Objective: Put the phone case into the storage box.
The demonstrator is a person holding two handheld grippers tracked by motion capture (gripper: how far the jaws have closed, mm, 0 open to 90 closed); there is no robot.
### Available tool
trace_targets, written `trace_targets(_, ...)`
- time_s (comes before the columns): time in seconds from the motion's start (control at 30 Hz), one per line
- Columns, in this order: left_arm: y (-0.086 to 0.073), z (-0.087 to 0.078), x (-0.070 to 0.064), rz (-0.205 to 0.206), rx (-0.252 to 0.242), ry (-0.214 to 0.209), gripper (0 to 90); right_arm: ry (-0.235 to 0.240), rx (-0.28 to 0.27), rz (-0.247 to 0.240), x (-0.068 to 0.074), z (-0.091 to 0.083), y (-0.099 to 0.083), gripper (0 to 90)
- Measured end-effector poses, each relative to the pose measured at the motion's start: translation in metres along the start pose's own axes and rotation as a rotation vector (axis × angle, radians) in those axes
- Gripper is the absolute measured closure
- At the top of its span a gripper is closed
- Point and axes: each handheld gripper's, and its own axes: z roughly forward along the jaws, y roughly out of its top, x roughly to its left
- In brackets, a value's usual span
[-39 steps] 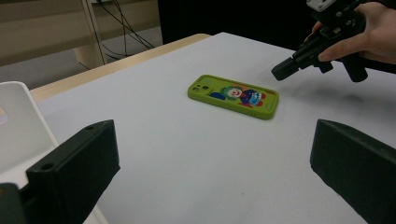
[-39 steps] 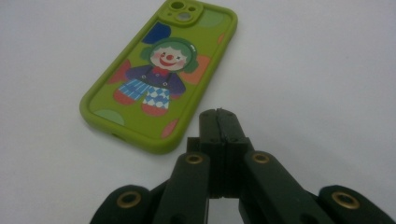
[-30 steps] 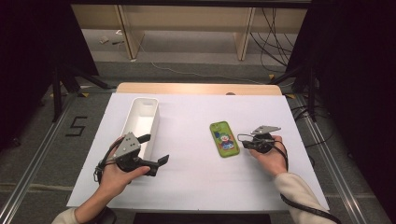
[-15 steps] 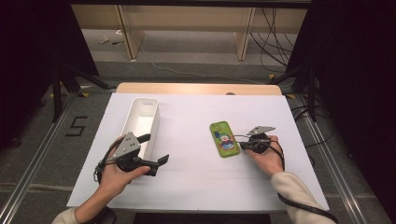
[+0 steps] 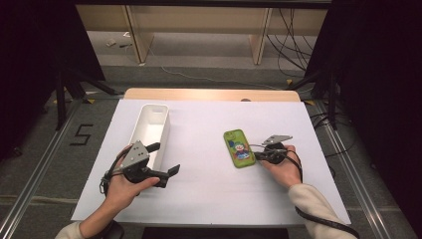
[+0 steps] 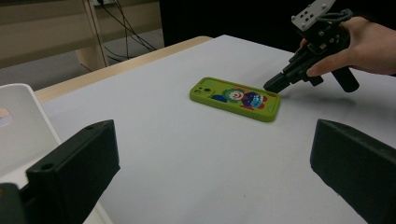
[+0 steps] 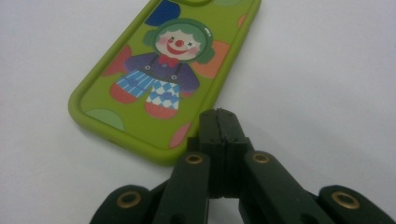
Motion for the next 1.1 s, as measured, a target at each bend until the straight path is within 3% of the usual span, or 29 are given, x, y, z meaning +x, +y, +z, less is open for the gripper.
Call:
trace_targets(0.53,0.0,0.001,0.0,-0.002,-0.003,-0.006,0.6,0.008,-0.003,-0.008,0.005,0.0,0.001,90.0)
trace_targets(0.7,0.0,0.001,0.0,-0.004,-0.006,-0.008,0.6,-0.003,-0.028,0.004,0.003,-0.004,0.002,90.0)
trace_targets(0.9,0.0,0.0,0.001,-0.003,-0.006,-0.009,0.6,-0.013,-0.081,0.077,-0.001,-0.011,0.004,71.9)
trace_targets(1.03,0.001,0.0,0.0,0.001,-0.01,-0.011,0.4,-0.018,-0.13,0.137,-0.002,-0.014,0.007,47.7)
trace_targets(1.07,0.001,0.0,0.0,0.002,-0.01,-0.011,0.4,-0.011,-0.17,0.152,0.0,-0.017,0.009,34.6)
trace_targets(1.1,0.001,0.0,0.0,0.002,-0.011,-0.011,0.4,-0.011,-0.17,0.152,0.0,-0.017,0.009,34.6)
